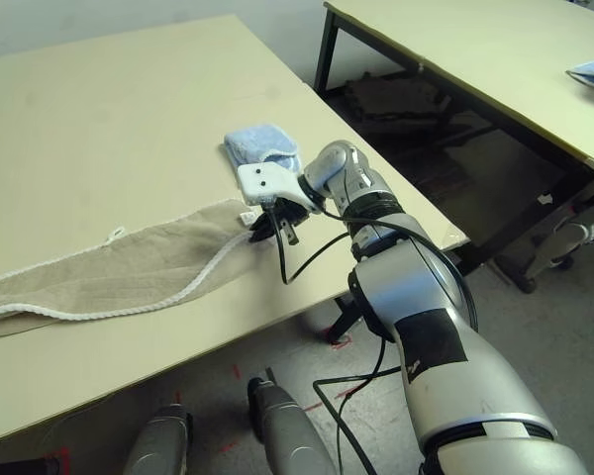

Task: Fold the towel and set it aside.

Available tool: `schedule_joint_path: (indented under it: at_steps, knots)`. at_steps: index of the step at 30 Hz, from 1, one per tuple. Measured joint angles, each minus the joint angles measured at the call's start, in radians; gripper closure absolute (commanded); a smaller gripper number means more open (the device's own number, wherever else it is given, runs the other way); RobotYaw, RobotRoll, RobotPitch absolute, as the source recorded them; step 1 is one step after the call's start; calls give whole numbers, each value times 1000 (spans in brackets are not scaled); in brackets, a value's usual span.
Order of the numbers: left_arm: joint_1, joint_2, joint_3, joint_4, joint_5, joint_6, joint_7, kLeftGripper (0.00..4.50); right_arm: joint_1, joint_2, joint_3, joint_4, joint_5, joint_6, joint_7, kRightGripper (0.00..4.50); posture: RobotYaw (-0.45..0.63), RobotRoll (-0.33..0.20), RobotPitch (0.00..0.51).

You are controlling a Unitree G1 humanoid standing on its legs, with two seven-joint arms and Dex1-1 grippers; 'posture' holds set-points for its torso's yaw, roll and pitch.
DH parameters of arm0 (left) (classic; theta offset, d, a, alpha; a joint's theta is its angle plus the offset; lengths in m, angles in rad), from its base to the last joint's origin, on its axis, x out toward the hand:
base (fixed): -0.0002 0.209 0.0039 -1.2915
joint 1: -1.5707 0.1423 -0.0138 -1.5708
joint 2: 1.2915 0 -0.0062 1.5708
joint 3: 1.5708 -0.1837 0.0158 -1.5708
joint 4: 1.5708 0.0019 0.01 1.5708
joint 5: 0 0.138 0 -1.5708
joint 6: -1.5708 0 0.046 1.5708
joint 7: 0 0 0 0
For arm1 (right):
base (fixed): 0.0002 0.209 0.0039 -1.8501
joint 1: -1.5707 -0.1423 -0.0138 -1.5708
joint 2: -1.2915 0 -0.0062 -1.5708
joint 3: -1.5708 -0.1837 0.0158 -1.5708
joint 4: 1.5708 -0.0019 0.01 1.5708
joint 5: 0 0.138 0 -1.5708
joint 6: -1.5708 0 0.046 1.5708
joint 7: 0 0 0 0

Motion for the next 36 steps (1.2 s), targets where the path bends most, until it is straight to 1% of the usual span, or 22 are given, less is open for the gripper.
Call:
schedule_joint_path:
  at_steps: [5,6,13,16,19,21,23,24,26,28,31,33,36]
  knots:
    - [7,2,-1,8,-6,0,18,4500,5,-9,-1,0,-58,-56,-14,234,7,0,188]
    - [9,2,-1,8,-7,0,19,4500,5,-10,-1,0,-62,-62,-14,20,6,0,188]
    - [29,2,-1,8,-15,0,32,4500,-7,-7,-24,-16,-67,-60,28,20,-2,0,191]
    - [33,2,-7,8,-20,0,39,4500,-28,4,-59,-63,-50,-17,42,20,-6,0,191]
    - [33,2,-18,8,-22,0,46,4500,-44,-3,-63,-154,-32,58,57,20,-10,0,190]
    - [33,3,-22,9,-25,0,50,4500,-41,-29,-33,-252,4,134,62,20,-12,0,189]
    - [34,4,-25,11,-25,0,53,4500,-31,-68,18,-388,71,249,63,20,-12,0,189]
    - [33,5,-27,12,-26,0,55,4500,-23,-84,32,-466,102,309,63,20,-18,0,188]
    - [32,8,-30,14,-26,0,58,4500,-3,-93,35,-572,120,389,62,20,-23,0,188]
    - [32,10,-34,17,-26,-1,64,4500,42,-97,35,-691,100,465,45,20,-28,0,190]
    - [32,14,-41,26,-26,-4,70,4500,94,-104,52,-821,52,566,22,20,-28,0,190]
    - [33,16,-46,37,-25,-9,74,4500,108,-121,75,-927,12,625,22,20,-36,0,191]
    - [34,16,-57,42,-26,-16,76,4500,114,-127,113,-1037,-37,699,24,20,-36,0,191]
